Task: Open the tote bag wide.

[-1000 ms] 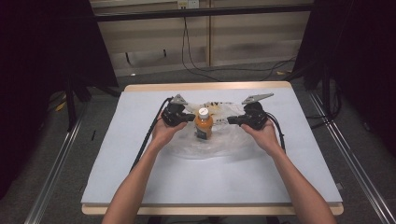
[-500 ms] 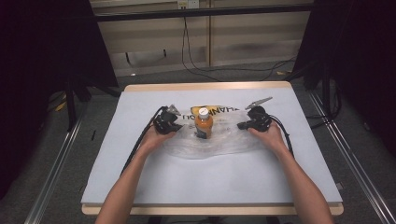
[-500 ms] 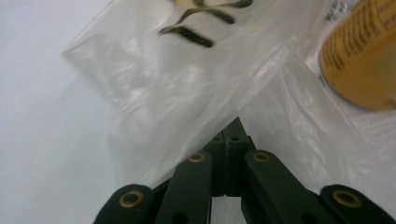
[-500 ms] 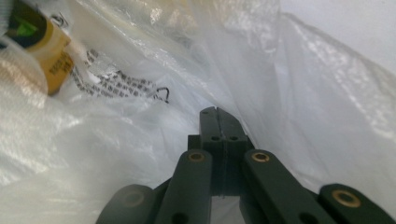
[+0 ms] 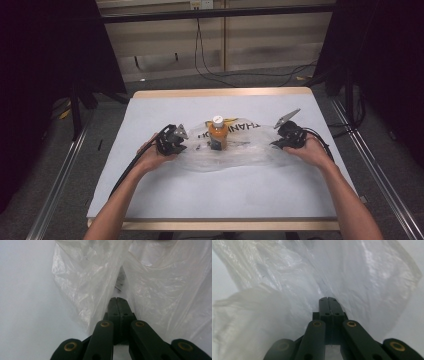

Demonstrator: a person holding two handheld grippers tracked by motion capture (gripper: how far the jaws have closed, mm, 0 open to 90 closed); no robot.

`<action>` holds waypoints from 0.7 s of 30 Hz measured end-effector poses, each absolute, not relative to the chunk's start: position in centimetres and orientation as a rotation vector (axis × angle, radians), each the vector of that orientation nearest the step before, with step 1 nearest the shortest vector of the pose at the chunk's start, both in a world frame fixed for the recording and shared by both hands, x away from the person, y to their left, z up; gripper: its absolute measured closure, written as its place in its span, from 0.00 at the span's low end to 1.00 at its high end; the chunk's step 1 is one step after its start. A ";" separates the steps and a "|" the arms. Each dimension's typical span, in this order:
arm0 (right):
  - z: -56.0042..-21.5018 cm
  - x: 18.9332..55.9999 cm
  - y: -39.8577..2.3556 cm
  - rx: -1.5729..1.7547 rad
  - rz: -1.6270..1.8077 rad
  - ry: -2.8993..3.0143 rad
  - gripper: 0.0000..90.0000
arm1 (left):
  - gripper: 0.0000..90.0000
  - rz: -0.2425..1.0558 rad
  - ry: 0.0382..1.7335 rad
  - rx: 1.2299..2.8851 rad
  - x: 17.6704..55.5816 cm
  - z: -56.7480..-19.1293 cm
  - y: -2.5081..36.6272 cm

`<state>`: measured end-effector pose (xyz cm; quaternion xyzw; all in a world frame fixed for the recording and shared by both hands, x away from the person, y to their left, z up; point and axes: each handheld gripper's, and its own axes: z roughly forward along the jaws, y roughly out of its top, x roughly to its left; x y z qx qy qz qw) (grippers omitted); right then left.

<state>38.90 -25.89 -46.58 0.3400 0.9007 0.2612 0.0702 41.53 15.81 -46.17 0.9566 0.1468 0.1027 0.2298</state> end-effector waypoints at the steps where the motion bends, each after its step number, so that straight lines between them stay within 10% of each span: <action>1: -46.5 38.6 -26.1 1.031 0.784 2.719 1.00 | 1.00 0.274 0.404 2.627 41.5 -46.2 16.1; 21: -47.0 36.0 -28.5 1.093 0.886 2.623 1.00 | 1.00 0.230 0.497 2.476 41.3 -46.9 18.2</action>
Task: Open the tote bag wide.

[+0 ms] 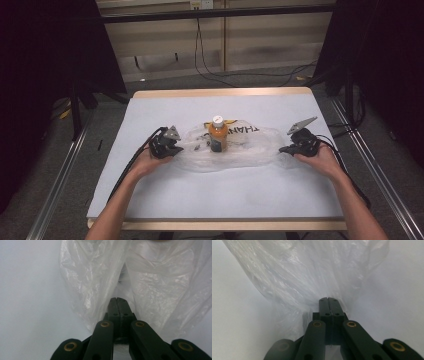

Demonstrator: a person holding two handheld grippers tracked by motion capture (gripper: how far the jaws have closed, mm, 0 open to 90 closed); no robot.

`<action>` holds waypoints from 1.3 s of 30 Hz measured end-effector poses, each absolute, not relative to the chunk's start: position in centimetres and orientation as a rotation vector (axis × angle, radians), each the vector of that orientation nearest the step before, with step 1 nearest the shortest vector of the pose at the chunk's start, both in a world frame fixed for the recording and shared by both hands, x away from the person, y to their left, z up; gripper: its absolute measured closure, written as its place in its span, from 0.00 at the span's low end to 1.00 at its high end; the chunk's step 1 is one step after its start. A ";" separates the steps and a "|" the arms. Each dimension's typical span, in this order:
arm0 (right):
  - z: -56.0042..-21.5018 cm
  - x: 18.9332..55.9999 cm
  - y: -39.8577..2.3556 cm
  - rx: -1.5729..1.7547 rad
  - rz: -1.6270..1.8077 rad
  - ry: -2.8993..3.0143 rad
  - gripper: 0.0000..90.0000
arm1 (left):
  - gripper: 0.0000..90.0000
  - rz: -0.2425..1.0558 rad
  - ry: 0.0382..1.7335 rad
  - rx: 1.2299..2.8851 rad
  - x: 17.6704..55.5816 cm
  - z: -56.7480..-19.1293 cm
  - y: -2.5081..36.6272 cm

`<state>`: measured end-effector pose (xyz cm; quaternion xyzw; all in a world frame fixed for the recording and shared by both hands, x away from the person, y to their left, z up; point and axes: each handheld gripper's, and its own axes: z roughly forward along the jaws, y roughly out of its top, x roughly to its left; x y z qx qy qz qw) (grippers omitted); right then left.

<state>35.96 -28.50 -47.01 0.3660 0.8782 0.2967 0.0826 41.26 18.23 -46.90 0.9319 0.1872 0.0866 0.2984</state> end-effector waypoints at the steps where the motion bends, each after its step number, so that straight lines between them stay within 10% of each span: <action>1: -47.1 36.0 -28.5 1.095 0.908 2.619 1.00 | 1.00 0.222 0.509 2.458 41.3 -47.0 18.4; 25: -40.2 35.5 -23.9 0.891 1.281 2.439 1.00 | 1.00 0.092 0.527 2.003 39.4 -42.1 20.7; 39: -43.2 38.1 -19.4 0.865 1.254 2.566 1.00 | 1.00 0.072 0.567 1.917 40.2 -42.1 20.4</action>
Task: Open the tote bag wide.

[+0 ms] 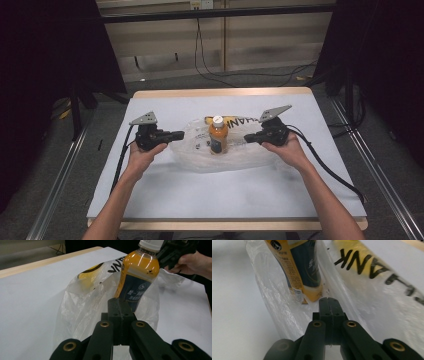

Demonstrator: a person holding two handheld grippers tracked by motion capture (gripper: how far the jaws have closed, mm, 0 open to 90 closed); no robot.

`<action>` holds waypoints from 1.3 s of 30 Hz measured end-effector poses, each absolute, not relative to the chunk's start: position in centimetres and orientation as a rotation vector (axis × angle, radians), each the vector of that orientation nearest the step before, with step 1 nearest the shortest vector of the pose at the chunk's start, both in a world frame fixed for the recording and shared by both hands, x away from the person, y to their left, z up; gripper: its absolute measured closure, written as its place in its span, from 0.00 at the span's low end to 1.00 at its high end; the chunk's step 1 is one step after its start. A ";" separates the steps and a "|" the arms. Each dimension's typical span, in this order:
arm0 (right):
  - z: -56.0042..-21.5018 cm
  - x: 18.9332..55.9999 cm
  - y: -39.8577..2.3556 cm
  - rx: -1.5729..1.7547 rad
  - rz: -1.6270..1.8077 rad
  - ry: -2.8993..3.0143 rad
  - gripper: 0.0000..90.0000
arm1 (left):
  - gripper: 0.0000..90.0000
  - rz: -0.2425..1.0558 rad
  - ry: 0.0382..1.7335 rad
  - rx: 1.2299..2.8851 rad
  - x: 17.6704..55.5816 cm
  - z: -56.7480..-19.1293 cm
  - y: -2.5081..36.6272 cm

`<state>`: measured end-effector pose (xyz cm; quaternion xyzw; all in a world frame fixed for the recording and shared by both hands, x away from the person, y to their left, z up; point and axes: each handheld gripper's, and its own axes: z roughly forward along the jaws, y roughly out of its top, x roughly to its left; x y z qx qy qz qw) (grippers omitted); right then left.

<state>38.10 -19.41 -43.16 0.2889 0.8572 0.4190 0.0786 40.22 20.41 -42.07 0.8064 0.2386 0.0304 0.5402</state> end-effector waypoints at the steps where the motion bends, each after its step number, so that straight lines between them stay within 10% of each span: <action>1: -43.4 38.3 -19.0 0.860 1.228 2.583 1.00 | 1.00 0.092 0.564 1.944 40.2 -41.9 19.9; 17: -44.3 42.8 -14.2 0.825 0.925 2.806 1.00 | 1.00 0.147 0.373 2.377 38.6 -45.0 10.1; 39: -47.6 50.8 -13.4 1.230 0.997 2.658 1.00 | 1.00 0.052 0.201 2.467 34.5 -47.0 11.3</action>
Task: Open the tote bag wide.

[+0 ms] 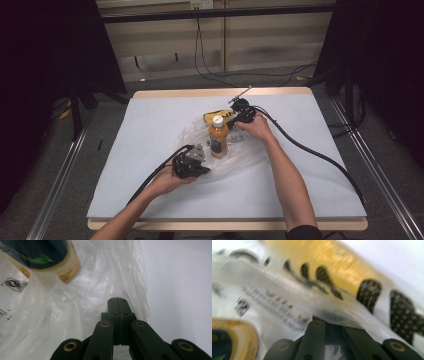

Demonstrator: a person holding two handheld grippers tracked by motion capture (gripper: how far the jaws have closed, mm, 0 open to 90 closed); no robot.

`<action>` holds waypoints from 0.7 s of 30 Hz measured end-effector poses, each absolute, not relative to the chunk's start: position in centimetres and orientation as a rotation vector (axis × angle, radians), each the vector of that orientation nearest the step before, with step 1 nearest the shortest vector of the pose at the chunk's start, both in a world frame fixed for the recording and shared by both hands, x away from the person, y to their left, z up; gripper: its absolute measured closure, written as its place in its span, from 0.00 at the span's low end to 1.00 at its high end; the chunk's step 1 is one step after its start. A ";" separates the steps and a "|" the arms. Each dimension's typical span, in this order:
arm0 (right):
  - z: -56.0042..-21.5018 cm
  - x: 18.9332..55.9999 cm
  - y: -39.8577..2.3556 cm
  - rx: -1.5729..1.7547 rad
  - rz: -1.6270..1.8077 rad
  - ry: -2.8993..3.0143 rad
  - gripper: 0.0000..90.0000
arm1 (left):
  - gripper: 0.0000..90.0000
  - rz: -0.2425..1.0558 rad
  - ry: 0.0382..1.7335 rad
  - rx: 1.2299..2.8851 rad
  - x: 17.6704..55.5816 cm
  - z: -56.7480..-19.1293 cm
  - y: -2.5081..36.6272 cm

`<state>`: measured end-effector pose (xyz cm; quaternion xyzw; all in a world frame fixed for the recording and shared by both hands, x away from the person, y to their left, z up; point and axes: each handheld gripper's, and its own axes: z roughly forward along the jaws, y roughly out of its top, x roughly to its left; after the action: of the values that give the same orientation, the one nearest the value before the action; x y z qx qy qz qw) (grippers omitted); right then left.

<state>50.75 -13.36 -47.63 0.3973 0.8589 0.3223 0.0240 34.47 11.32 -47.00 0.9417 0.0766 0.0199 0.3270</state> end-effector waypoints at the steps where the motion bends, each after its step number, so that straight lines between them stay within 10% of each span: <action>1: -47.6 50.9 -13.3 1.251 0.997 2.640 1.00 | 1.00 0.028 0.202 2.460 34.4 -47.0 11.4; 21: -46.8 49.2 -12.8 1.202 1.042 2.580 1.00 | 1.00 -0.040 0.335 2.314 35.2 -47.3 13.9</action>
<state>49.22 -12.78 -46.77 0.3961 0.8499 0.3432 0.0555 35.19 13.93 -47.30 0.9108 0.1318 -0.0156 0.3909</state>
